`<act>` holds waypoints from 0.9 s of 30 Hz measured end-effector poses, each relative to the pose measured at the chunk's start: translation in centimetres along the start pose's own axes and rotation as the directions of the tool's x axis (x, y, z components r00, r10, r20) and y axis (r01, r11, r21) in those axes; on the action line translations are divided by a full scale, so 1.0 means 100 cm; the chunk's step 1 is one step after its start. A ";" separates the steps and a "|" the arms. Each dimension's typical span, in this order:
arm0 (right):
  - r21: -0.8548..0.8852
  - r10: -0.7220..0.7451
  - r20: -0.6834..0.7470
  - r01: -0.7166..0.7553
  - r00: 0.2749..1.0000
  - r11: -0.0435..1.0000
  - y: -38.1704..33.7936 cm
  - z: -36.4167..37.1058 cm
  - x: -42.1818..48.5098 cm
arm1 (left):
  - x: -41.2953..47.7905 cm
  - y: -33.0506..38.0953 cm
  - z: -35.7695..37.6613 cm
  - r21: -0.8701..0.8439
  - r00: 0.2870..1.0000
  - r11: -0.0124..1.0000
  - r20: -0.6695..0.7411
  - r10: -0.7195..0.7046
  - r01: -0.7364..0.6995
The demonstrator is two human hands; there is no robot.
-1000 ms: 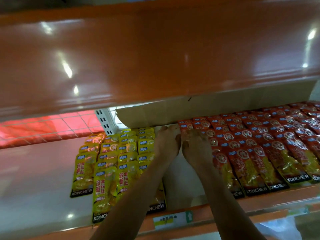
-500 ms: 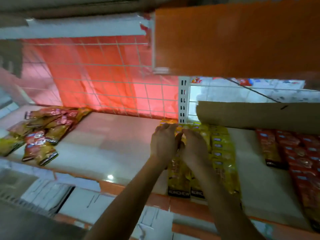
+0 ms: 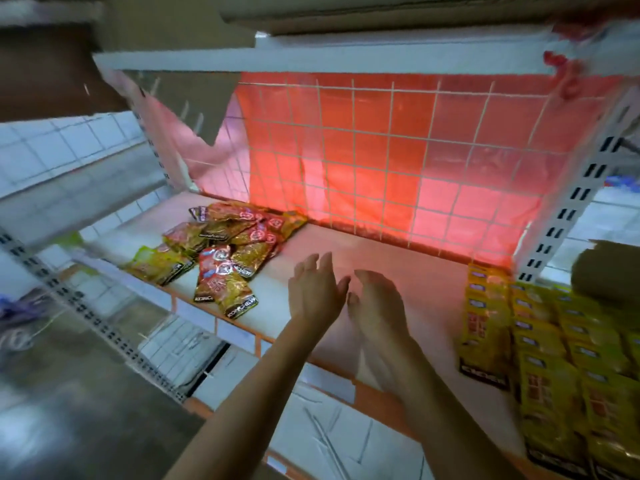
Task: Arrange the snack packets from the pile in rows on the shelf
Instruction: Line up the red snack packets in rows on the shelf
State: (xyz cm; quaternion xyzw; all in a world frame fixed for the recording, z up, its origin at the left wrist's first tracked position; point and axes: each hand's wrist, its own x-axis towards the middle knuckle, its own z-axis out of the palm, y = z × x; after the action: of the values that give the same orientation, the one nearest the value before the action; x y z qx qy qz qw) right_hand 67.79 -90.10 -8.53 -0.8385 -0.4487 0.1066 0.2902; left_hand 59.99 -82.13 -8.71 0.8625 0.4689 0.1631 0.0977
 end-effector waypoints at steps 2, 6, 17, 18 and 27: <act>-0.013 -0.018 0.007 0.018 1.000 1.000 -0.019 0.020 0.008 | 0.006 -0.032 -0.004 -0.001 0.997 0.998 -0.028 -0.067 0.067; -0.042 -0.033 0.046 0.035 0.998 0.999 -0.058 0.057 0.024 | 0.007 -0.093 -0.013 -0.005 0.988 0.989 -0.053 -0.145 0.145; -0.033 -0.121 0.135 0.126 0.983 0.991 -0.140 0.130 0.041 | 0.029 -0.191 -0.040 -0.042 0.892 0.900 -0.125 -0.435 0.433; -0.058 -0.115 0.135 0.124 0.984 0.991 -0.144 0.134 0.040 | 0.031 -0.194 -0.041 -0.042 0.889 0.895 -0.099 -0.446 0.444; -0.005 -0.035 0.096 0.035 0.995 0.999 -0.148 0.137 0.045 | 0.044 -0.200 -0.043 -0.301 0.886 0.851 -0.038 -0.462 0.430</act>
State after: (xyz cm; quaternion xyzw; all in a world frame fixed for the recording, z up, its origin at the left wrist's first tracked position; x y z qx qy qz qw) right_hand 54.10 -74.76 -10.64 -0.8253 -0.4772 0.1403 0.2675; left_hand 45.04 -67.55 -10.36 0.6967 0.6324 0.2484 0.2301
